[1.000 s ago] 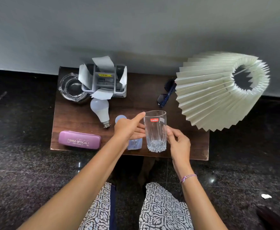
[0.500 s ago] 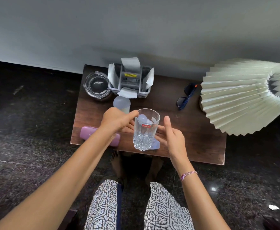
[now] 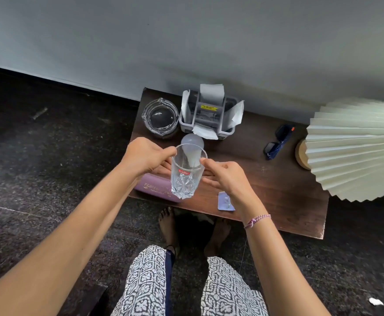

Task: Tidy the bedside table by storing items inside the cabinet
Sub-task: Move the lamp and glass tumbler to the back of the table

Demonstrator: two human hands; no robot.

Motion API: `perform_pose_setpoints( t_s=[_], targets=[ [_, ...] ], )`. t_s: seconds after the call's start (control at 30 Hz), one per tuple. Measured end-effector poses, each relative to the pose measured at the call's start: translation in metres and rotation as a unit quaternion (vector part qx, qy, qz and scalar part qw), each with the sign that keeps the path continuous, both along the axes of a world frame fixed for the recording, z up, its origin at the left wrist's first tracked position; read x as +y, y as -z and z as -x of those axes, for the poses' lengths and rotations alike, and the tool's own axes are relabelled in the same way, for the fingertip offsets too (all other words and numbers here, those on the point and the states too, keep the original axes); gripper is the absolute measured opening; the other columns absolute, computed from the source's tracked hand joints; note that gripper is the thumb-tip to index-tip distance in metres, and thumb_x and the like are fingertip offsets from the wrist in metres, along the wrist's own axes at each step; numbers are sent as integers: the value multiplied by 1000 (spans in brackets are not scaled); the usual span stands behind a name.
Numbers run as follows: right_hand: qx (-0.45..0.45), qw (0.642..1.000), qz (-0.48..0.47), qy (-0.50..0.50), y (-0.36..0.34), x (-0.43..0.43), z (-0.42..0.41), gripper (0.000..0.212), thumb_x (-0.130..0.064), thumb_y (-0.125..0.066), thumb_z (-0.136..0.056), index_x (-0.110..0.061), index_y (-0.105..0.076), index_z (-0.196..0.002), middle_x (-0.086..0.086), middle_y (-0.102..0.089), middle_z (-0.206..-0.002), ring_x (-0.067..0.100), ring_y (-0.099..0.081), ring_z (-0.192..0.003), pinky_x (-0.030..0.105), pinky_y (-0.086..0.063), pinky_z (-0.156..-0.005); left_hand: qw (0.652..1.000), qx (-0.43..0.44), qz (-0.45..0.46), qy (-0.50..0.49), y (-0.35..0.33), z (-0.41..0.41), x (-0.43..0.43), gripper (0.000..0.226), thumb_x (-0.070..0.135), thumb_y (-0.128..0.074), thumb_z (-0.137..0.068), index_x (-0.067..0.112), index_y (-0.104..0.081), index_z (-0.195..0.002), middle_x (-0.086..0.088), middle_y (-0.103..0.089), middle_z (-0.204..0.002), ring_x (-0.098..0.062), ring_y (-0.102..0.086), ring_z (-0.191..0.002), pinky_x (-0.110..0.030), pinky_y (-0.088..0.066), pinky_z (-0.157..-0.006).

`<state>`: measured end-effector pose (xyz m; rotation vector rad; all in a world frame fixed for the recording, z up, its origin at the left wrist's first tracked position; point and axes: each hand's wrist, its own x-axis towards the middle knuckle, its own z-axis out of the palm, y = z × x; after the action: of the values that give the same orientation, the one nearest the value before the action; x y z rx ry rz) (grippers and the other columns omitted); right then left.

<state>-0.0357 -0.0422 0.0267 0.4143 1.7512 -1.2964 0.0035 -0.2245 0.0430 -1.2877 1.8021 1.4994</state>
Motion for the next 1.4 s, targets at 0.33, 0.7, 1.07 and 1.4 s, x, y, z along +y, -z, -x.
perform_pose_setpoints(
  t_s=[0.33,0.7,1.07,1.4],
  targets=[
    [59,995,-25,-79,-7,-44,8,31,-39,-69,-78,-9,-76,-83,11,-75,-84,21,-71,-88,45,-55,-89,998,48,21,-23,-1,-2,-43,16,9,-70,-77,0,-70,-65,-10,-67,-51,-20,-70,-54,-21,-57,-50],
    [151,983,-37,-96,-22,-91,43,13,-26,-78,-73,-16,-74,-78,10,-74,-78,21,-72,-79,40,-57,-83,993,99,51,-50,-3,19,-81,11,5,-70,-78,-2,-69,-71,-19,-67,-67,-16,-69,-51,-22,-58,-54],
    [220,969,-84,-79,-12,-128,77,17,-20,-74,-79,-6,-74,-88,13,-73,-73,13,-70,-66,33,-58,-79,988,120,62,-82,13,58,-103,10,9,-70,-80,0,-67,-76,-14,-65,-67,-10,-65,-43,-19,-58,-54],
    [235,960,-125,-82,8,-145,92,19,-18,-68,-82,-7,-74,-96,1,-64,-59,18,-71,-78,29,-53,-72,987,112,36,-109,27,74,-113,12,5,-72,-79,3,-64,-70,-15,-64,-67,-18,-67,-57,-29,-60,-66]
  ],
)
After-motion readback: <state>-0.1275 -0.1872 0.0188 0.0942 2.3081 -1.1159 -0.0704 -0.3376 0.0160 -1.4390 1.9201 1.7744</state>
